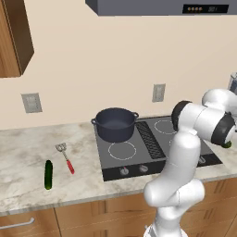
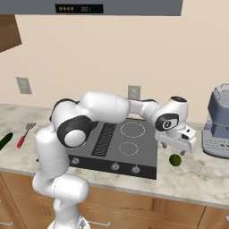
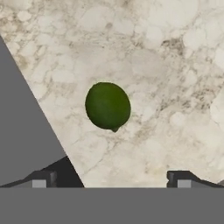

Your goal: Put the lime and cucumber in the pot. Retrieve the spatula and lightly stir the vegetables in the pot.

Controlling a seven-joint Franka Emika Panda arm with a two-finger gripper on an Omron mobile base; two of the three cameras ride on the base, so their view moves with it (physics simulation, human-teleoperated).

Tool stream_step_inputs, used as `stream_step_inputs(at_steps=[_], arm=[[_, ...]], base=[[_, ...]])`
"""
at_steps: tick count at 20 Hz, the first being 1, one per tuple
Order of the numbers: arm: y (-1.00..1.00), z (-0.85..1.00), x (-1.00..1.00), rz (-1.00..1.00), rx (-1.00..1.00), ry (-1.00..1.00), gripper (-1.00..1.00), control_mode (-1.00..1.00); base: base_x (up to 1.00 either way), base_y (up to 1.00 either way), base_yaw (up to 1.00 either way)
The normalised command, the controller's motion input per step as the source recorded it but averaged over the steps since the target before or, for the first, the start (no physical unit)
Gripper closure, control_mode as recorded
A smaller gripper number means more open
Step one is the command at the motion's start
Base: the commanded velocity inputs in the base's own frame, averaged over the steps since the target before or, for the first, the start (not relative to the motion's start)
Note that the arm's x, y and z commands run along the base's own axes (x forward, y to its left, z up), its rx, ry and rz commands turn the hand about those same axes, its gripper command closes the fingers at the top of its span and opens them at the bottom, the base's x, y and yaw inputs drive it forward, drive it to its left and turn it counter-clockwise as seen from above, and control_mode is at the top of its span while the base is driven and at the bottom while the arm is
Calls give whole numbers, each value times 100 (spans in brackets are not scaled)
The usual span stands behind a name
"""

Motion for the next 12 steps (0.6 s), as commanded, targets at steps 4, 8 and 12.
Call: stream_step_inputs(at_steps=[4,8,12], arm=[[-15,-26,21,12,1,0,-100,-100],[0,-12,22,8,0,0,-100,-100],[-5,-11,33,11,0,1,-100,-100]], base=[[0,0,0],[0,0,0],[0,0,0]])
